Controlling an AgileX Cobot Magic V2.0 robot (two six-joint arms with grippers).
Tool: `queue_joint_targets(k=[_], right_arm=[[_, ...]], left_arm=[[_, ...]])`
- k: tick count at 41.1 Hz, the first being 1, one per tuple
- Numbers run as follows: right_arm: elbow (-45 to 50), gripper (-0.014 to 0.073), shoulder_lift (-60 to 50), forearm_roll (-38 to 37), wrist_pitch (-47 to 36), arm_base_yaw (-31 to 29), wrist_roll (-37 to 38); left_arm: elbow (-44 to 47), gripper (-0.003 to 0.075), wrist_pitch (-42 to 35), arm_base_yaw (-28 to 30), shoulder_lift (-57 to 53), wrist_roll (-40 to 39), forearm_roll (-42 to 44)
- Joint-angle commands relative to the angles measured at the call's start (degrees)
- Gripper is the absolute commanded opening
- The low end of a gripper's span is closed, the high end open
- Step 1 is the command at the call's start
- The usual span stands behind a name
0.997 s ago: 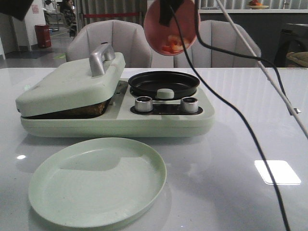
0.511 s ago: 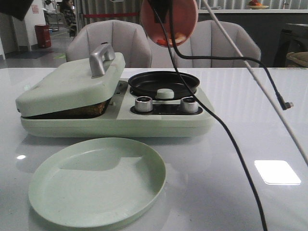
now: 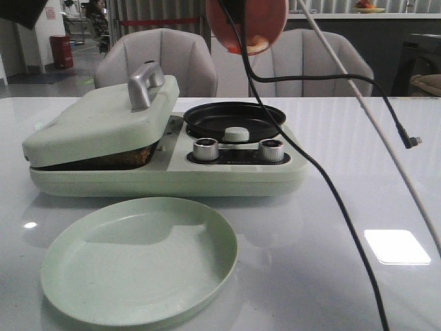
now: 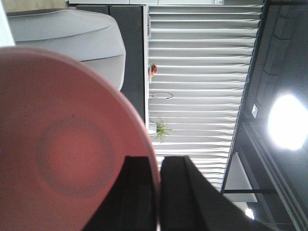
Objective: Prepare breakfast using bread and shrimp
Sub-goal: 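Tilt the pink bowl over the frying pan to pour the shrimp, then carry the empty pink bowl back and lower it onto the table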
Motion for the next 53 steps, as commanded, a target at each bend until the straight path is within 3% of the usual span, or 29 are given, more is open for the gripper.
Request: queue_joint_targets(k=[1, 19, 32, 40, 53], right_arm=[[-2.28, 0.0061, -4.23, -7.37, 1.02, -0.02, 0.03], [-2.28, 0.0061, -4.23, -9.26, 0.83, -0.02, 1.02], [-2.28, 0.0061, -4.36, -3.22, 0.76, -0.16, 4.1], [-2.28, 0.0061, -6.89, 8.83, 2.41, -2.06, 3.39], [-2.23, 0.0061, -15.16, 43.59, 5.89, -10.67, -6.43]], left_arm=[[-1.64, 0.0099, -4.09, -0.32, -0.25, -0.11, -1.39], [-1.64, 0.0099, -4.35, -0.32, -0.25, -0.11, -1.25], [-1.64, 0.0099, -4.35, -0.32, -0.25, -0.11, -0.89], [-1.64, 0.0099, -4.35, -0.32, -0.25, -0.11, 1.16], [-1.64, 0.0099, -5.05, -0.32, -0.25, -0.11, 1.39]])
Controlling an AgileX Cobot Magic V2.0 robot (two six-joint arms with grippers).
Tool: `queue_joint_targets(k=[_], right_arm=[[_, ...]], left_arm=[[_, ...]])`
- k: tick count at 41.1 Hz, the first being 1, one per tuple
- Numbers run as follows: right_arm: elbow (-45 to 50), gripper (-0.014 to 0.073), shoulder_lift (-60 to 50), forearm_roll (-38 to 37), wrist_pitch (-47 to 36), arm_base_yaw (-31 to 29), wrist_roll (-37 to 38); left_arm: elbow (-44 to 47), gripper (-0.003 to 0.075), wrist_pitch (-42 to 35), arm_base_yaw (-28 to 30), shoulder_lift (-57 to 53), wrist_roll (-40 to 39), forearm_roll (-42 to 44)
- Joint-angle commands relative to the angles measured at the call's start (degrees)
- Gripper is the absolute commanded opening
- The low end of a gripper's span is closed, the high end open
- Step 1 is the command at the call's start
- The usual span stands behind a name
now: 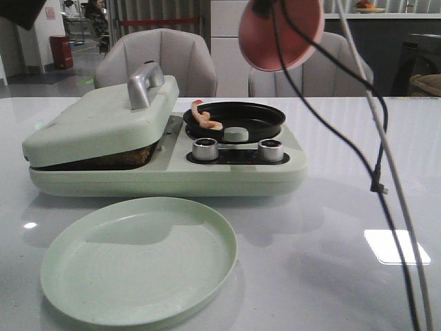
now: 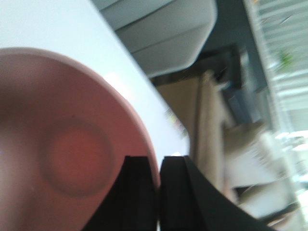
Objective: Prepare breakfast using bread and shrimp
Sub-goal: 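Carry the empty pink bowl back and lower it onto the table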
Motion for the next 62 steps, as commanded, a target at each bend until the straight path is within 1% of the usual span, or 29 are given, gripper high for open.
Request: queue_joint_targets(k=[1, 7, 11, 14, 17, 20, 24, 28, 33, 40, 47, 53, 62], right_arm=[[-2.19, 0.0061, -6.79, 6.72, 1.01, -3.63, -3.23], [-1.79, 0.0061, -10.06, 21.09, 3.48, -10.67, -4.85], [1.69, 0.0061, -13.34, 31.22, 2.65, -16.35, -5.29], [6.25, 0.0061, -16.13, 37.87, 1.25, -19.85, -7.09], [13.81, 0.0061, -19.92, 44.32, -2.5, -23.36, -8.83], [20.87, 0.0061, -23.04, 48.26, -6.56, -26.34, -9.54], [29.58, 0.0061, -26.62, 52.26, -11.26, -30.18, -11.25], [37.16, 0.0061, -28.98, 56.1, -12.99, -33.2, -13.28], [43.42, 0.0061, -29.42, 61.49, -13.44, -36.3, -17.69], [50.96, 0.0061, -29.36, 69.57, -18.26, -38.0, -23.48], [53.82, 0.0061, -28.22, 74.56, -23.35, -37.81, -25.2], [53.81, 0.0061, -25.75, 75.59, -25.1, -37.81, -25.2], [53.81, 0.0062, -22.5, 75.59, -25.02, -37.81, -25.2]], left_arm=[[-1.64, 0.0099, -4.41, -0.32, -0.25, -0.11, -1.03], [-1.64, 0.0099, -5.59, -0.32, -0.25, -0.11, -1.03], [-1.64, 0.0099, -6.36, -0.32, -0.25, -0.11, -1.03], [-1.64, 0.0099, -6.59, -0.32, -0.25, -0.11, -1.03], [-1.64, 0.0099, -6.81, -0.32, -0.25, -0.11, -1.03], [-1.64, 0.0099, -6.95, -0.32, -0.25, -0.11, -1.03], [-1.64, 0.0099, -6.95, -0.32, -0.25, -0.11, -0.89], [-1.64, 0.0099, -6.95, -0.32, -0.25, -0.11, -0.89], [-1.64, 0.0099, -6.95, -0.32, -0.25, -0.11, -0.89], [-1.64, 0.0099, -6.95, -0.32, -0.25, -0.11, -0.89], [-1.64, 0.0099, -6.95, -0.32, -0.25, -0.11, -0.89], [-1.64, 0.0099, -6.95, -0.32, -0.25, -0.11, -0.89], [-1.64, 0.0099, -6.95, -0.32, -0.25, -0.11, -0.89]])
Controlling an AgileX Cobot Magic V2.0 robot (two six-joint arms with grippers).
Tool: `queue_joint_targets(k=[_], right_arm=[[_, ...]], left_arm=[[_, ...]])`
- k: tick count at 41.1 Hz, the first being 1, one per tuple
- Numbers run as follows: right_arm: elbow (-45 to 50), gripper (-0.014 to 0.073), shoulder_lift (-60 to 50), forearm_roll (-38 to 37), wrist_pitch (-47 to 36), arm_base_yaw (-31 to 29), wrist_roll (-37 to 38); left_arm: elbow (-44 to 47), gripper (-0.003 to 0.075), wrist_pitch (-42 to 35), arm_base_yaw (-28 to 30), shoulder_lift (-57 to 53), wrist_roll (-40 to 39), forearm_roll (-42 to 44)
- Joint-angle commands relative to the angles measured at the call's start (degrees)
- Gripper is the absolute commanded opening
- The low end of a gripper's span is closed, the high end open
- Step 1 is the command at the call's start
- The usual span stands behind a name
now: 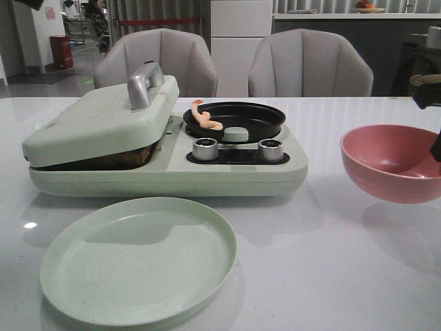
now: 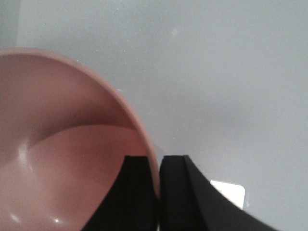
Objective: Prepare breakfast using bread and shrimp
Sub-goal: 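Carry the empty pink bowl back and lower it onto the table, then open the right gripper and withdraw it from the bowl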
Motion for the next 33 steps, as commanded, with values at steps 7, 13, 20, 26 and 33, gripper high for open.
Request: queue_joint_targets(k=[7, 13, 20, 26, 33], right_arm=[[-1.46, 0.0064, -0.08, 1.03, -2.22, -0.24, -0.71], [-1.46, 0.0169, 0.55, 1.03, -2.04, -0.24, -0.71], [-1.46, 0.0444, 0.55, 1.03, -2.61, -0.24, -0.71], [-1.46, 0.0472, -0.15, 0.79, -3.04, -0.24, -0.71], [-1.46, 0.0472, -5.25, 0.0, -1.05, 0.0, -0.71]], left_arm=[[-1.64, 0.0099, -4.01, -0.32, -0.25, -0.11, -1.02], [-1.64, 0.0099, -4.01, -0.32, -0.25, -0.11, -1.02], [-1.64, 0.0099, -4.01, -0.32, -0.25, -0.11, -1.55], [-1.64, 0.0099, -4.01, -0.32, -0.25, -0.11, -1.55], [-1.64, 0.0099, -4.01, -0.32, -0.25, -0.11, -1.55]])
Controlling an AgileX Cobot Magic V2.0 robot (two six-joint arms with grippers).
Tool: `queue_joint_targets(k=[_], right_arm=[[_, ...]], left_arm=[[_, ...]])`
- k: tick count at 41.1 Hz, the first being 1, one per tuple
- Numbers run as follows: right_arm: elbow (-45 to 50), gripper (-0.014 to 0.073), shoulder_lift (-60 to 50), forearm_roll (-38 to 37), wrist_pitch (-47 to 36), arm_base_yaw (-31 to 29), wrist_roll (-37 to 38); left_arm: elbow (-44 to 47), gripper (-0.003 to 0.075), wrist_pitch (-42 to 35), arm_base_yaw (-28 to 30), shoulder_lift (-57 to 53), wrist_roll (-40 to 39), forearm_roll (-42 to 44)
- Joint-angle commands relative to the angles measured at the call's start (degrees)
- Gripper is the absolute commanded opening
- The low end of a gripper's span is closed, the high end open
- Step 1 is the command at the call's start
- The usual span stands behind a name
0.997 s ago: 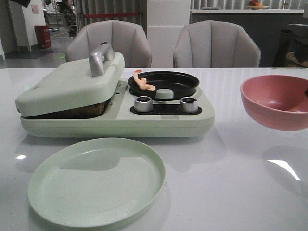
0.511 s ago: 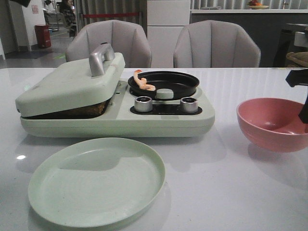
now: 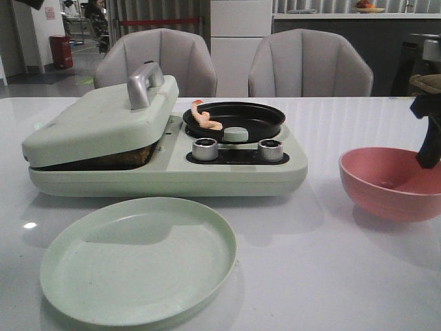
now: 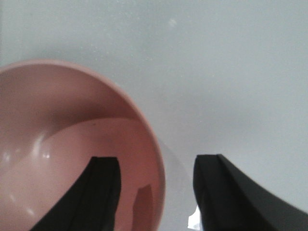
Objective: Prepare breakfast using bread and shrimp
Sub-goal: 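Open the right gripper and withdraw it from the bowl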
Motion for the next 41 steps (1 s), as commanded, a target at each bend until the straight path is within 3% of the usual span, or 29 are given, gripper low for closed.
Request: queue_joint_targets(k=[1, 10, 20, 32, 41], right_arm=[[-1.46, 0.0472, -6.95, -0.72, -0.11, 0.33, -0.49], [-1.46, 0.0472, -17.47, -7.02, 4.09, 6.27, -0.49], [-1.46, 0.0472, -30.25, -8.1, 12.96, 12.42, 0.92], [0.38, 0.0472, -43.97, -12.14, 23.67, 12.69, 7.06], [5.61, 0.0472, -55.65, -13.3, 25.29, 12.69, 12.75]], left_arm=[[-1.64, 0.0099, -4.01, -0.32, -0.25, -0.11, -1.44], [-1.64, 0.0099, -4.01, -0.32, -0.25, -0.11, -1.44], [-1.64, 0.0099, -4.01, -0.32, -0.25, -0.11, -1.44], [-1.64, 0.0099, -4.01, -0.32, -0.25, -0.11, -1.09], [-1.64, 0.0099, -4.78, -0.32, -0.25, -2.6, -0.72]])
